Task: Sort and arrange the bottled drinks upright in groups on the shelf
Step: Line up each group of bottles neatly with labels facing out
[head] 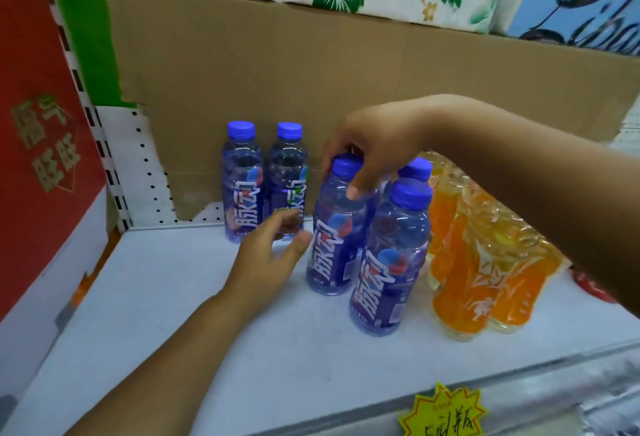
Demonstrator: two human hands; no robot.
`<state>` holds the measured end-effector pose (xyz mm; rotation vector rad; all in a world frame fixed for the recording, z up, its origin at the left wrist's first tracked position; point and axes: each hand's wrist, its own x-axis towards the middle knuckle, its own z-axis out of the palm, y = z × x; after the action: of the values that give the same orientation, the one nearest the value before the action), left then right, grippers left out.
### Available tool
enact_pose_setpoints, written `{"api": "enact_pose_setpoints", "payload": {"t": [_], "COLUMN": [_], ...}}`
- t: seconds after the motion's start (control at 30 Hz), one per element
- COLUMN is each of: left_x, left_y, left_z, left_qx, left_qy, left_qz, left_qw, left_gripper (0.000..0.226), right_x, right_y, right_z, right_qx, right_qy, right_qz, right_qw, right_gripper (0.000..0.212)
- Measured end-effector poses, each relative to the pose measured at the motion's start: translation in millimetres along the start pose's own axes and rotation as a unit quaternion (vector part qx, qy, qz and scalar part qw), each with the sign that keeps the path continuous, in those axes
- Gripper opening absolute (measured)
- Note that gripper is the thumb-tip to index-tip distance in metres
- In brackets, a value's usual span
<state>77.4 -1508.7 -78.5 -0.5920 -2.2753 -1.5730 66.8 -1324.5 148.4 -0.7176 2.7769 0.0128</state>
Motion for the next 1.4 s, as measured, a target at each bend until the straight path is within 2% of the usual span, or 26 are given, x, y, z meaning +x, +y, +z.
{"api": "enact_pose_setpoints", "payload": {"t": [0.1, 0.23, 0.33, 0.43, 0.5, 0.6, 0.73, 0.87, 1.0, 1.13, 1.4], "left_x": [-4, -4, -5, -4, -2, 1, 1, 3, 4, 2, 2], "left_y": [3, 5, 1, -6, -11, -22, -29, -30, -34, -34, -41], "left_z": [7, 8, 8, 8, 6, -1, -13, -18, -22, -21, -20], "left_qx": [-0.069, -0.083, -0.049, 0.015, 0.049, 0.046, 0.075, 0.083, 0.047, 0.008, -0.032], "left_qy": [-0.063, -0.063, -0.016, 0.058, 0.094, 0.108, 0.129, 0.155, 0.179, 0.191, 0.182], "left_qz": [-0.011, -0.049, -0.053, -0.047, -0.047, -0.049, -0.017, -0.007, -0.015, -0.016, -0.016], "left_qw": [0.996, 0.993, 0.997, 0.997, 0.993, 0.992, 0.989, 0.984, 0.983, 0.981, 0.983], "left_gripper": [0.056, 0.059, 0.069, 0.087, 0.088, 0.084, 0.080, 0.067, 0.065, 0.062, 0.060], "right_x": [3, 5, -3, -5, -1, 10, 25, 30, 40, 53, 57], "right_y": [-9, -11, 5, 30, 40, 46, 49, 42, 21, -4, -10], "right_z": [2, 2, -7, -9, -4, 6, 9, 2, 0, -3, 5], "right_qx": [0.005, 0.043, 0.092, 0.018, -0.013, 0.006, 0.003, 0.043, 0.054, 0.031, -0.013], "right_qy": [0.029, 0.062, 0.123, 0.203, 0.187, 0.153, 0.201, 0.156, 0.141, 0.121, 0.177], "right_qz": [-0.039, -0.042, 0.027, 0.104, 0.150, 0.182, 0.125, 0.048, -0.012, -0.031, -0.028], "right_qw": [0.999, 0.996, 0.988, 0.974, 0.971, 0.971, 0.972, 0.986, 0.988, 0.992, 0.984], "right_gripper": [0.045, 0.061, 0.063, 0.047, 0.043, 0.049, 0.031, 0.026, 0.026, 0.032, 0.034]}}
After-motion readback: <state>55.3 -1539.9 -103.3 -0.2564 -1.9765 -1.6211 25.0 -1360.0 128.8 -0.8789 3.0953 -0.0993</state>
